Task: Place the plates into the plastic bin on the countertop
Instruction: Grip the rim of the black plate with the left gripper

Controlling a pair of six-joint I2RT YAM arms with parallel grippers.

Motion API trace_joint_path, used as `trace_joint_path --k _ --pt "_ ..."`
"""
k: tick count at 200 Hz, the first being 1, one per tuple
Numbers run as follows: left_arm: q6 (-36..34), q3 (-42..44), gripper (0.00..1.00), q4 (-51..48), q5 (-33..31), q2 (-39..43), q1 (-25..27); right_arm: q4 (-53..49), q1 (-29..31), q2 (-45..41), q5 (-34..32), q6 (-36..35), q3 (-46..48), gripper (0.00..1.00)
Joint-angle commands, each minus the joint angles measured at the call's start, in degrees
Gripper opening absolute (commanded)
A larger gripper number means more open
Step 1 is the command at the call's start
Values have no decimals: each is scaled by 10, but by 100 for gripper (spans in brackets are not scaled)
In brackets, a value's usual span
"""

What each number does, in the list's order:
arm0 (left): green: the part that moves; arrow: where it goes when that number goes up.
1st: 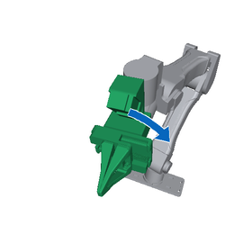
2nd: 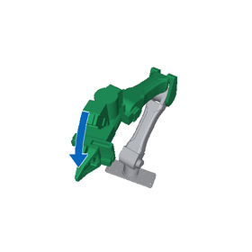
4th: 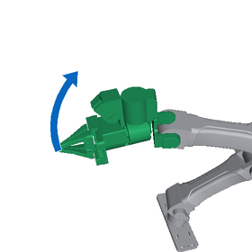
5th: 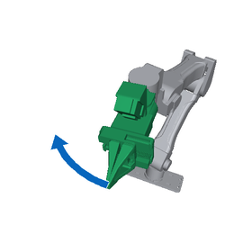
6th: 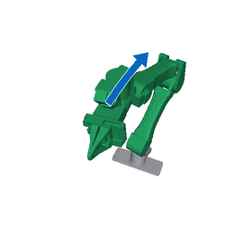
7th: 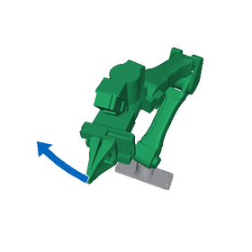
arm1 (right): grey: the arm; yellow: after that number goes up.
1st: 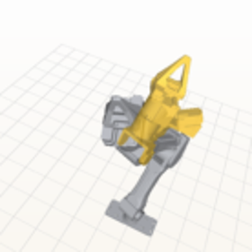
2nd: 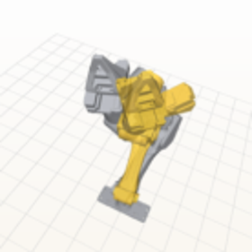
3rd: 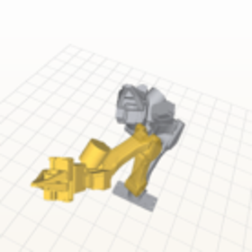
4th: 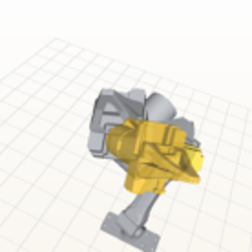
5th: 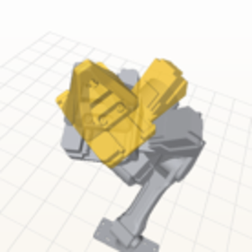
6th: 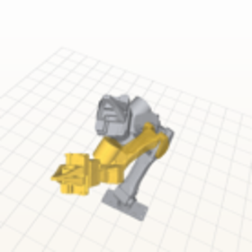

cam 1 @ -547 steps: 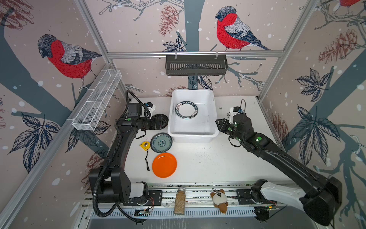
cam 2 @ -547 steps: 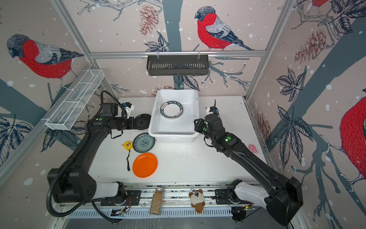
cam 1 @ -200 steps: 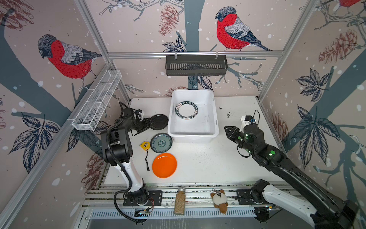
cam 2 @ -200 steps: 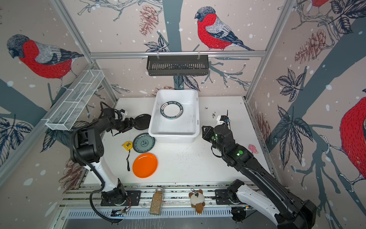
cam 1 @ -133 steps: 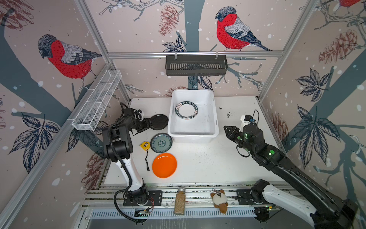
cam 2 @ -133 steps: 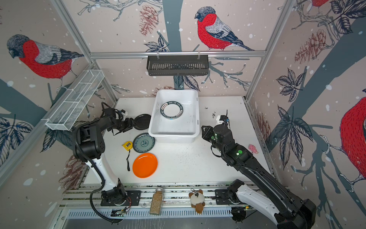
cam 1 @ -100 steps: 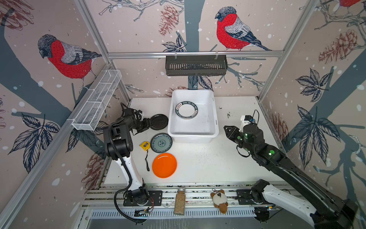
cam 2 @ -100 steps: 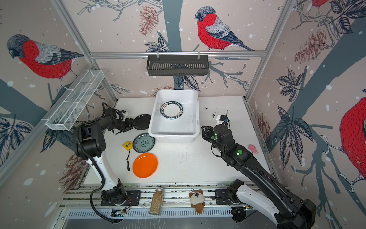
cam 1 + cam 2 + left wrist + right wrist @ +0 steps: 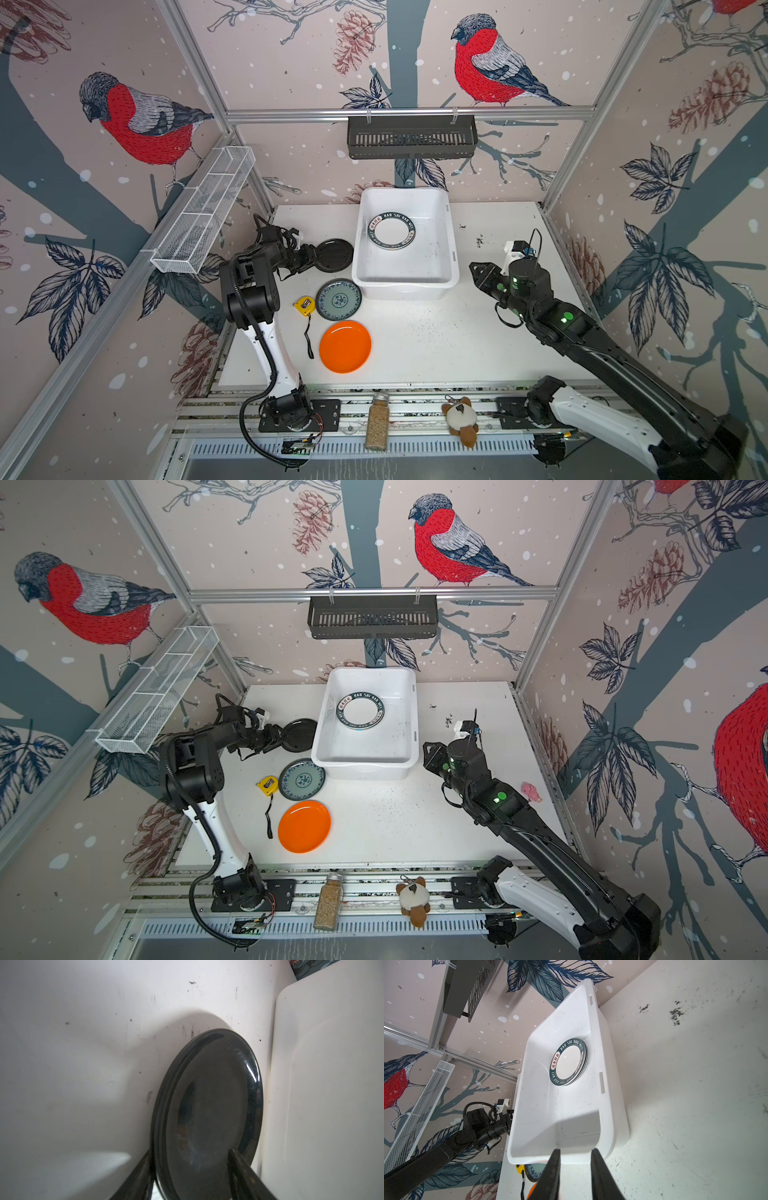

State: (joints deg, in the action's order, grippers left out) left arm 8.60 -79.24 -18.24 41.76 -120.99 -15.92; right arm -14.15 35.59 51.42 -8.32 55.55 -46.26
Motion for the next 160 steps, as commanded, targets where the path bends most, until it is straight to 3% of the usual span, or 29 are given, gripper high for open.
trace_joint_path --k 1,33,160 --pt "-1 -6 53 -6 -11 -11 -1 24 -1 6 6 6 -1 28" --pt "-10 -14 46 -12 -6 -20 -1 29 -5 16 13 4 -1 28" --pt "-36 -41 46 -18 2 -45 24 50 -37 31 51 2 16 27"
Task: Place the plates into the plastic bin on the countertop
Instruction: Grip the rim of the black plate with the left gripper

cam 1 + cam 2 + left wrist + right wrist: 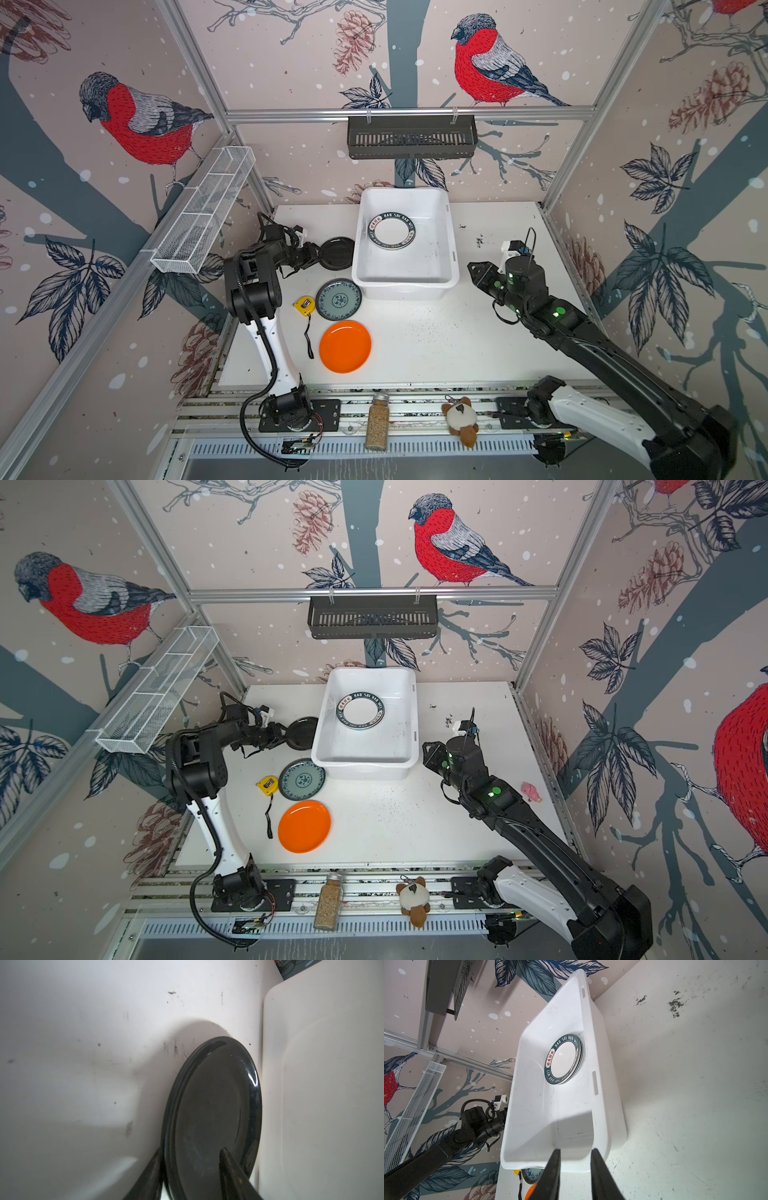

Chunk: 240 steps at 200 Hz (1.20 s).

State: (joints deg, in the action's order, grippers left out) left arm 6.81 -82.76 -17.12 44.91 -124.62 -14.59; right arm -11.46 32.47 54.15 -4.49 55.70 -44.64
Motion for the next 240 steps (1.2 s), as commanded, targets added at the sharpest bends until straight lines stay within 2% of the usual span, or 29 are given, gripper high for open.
trace_joint_path --k 1,72,108,142,169,240 --pt "-18 -6 46 -30 -30 -8 11 23 -6 3 12 0 0 27" --pt "-14 -16 44 -27 -25 -16 29 32 -19 9 30 -1 3 27" --pt "-16 -20 44 -26 15 -26 30 40 -22 8 36 3 12 27" --pt "-16 -29 44 -32 5 -29 35 46 -24 9 41 5 16 27" --pt "-16 -30 38 -33 -4 -29 35 48 -25 10 41 5 16 27" --pt "-9 -19 33 -26 -19 -10 35 52 -25 10 44 6 17 26"
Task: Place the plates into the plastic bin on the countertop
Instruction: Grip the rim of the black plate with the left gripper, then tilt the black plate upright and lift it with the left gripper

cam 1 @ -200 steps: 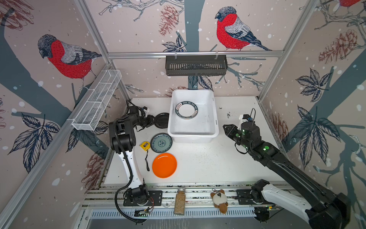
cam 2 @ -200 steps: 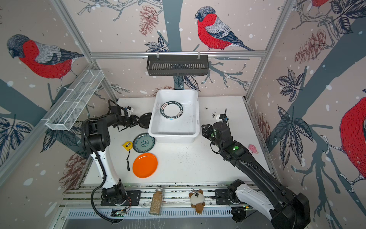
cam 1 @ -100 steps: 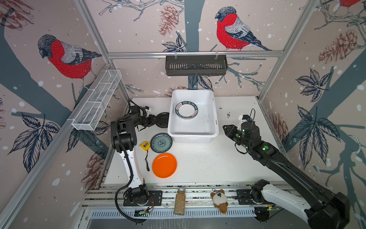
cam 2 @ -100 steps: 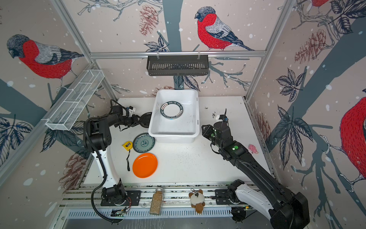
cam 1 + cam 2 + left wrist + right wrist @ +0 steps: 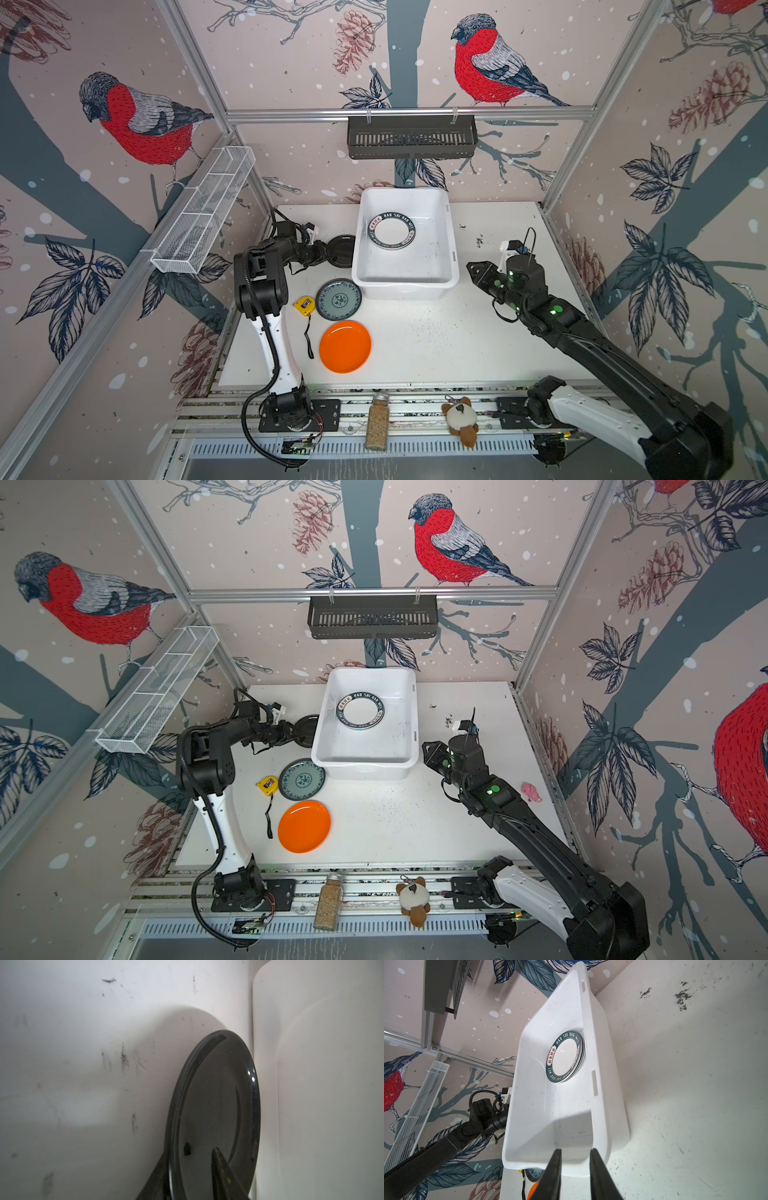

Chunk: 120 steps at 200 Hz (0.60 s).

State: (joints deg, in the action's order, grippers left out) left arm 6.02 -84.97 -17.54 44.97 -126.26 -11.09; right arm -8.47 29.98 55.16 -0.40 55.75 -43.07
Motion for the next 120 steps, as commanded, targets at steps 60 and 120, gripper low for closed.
trace_joint_path --k 60,120 --pt "7 14 22 -11 -25 22 -2 24 1 -2 4 7 3 26" --pt "13 16 19 -10 -23 27 -9 28 1 0 7 8 4 26"
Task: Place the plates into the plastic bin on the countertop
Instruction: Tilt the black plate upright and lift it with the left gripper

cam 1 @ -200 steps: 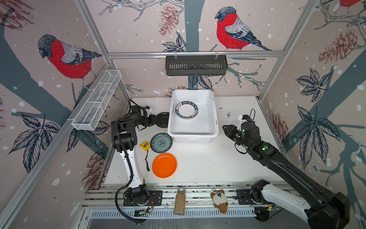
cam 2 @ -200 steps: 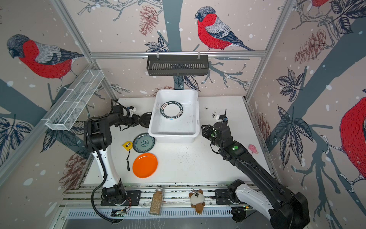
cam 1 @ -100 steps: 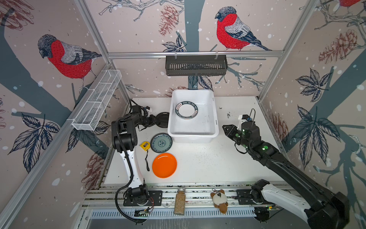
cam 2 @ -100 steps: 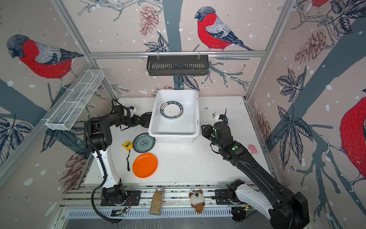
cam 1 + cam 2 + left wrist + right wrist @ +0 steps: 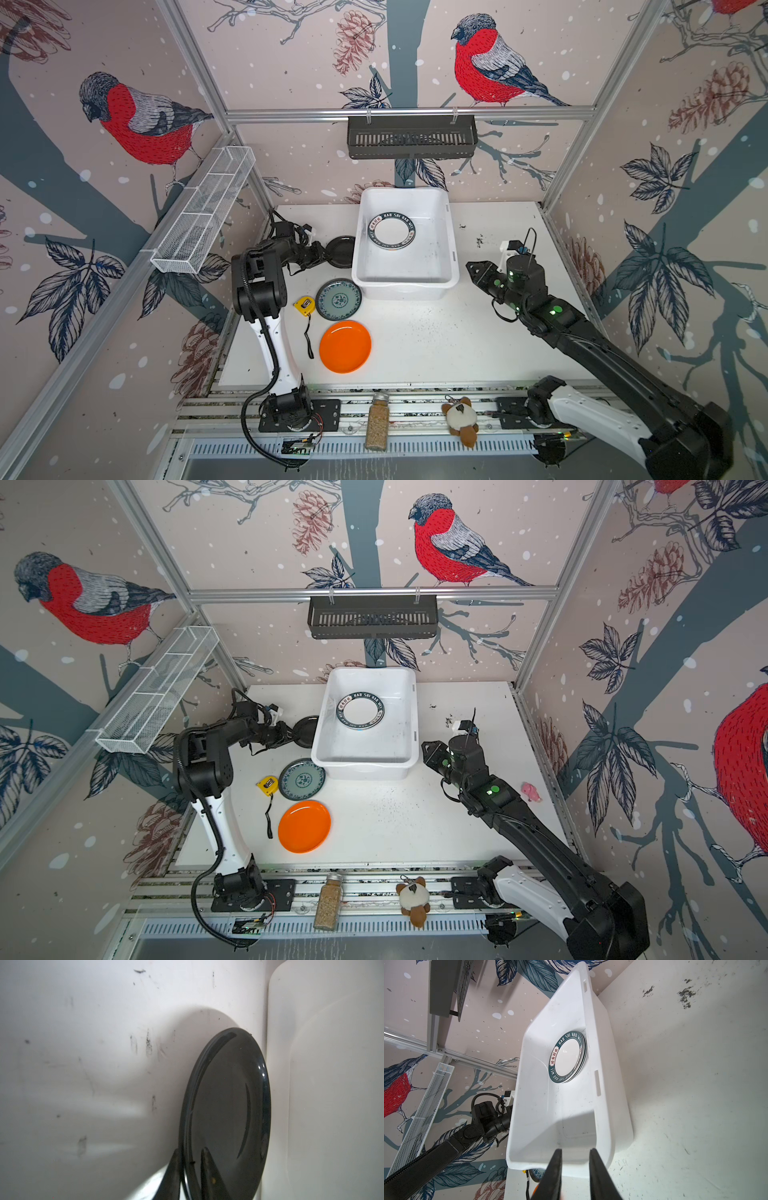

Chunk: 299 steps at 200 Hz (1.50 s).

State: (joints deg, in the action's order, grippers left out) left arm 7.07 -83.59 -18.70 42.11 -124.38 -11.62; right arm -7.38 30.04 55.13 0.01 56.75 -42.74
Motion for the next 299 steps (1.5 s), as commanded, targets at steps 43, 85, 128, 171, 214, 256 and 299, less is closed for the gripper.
trace_joint_path --k 43,85,128,171,214,256,299 --pt "9 2 14 2 8 12 -9 20 2 1 3 -1 -1 26" --pt "12 3 8 3 14 10 -15 23 4 1 3 2 0 26" --pt "18 7 0 6 25 25 -25 28 6 9 4 2 -6 26" --pt "43 11 0 19 52 43 -44 32 9 22 6 1 -16 26" --pt "78 17 0 39 78 64 -62 32 13 24 4 1 -21 26" --pt "102 13 0 47 101 103 -75 29 17 23 0 1 -24 26" --pt "140 39 0 90 131 132 -81 29 23 25 -1 1 -27 26"
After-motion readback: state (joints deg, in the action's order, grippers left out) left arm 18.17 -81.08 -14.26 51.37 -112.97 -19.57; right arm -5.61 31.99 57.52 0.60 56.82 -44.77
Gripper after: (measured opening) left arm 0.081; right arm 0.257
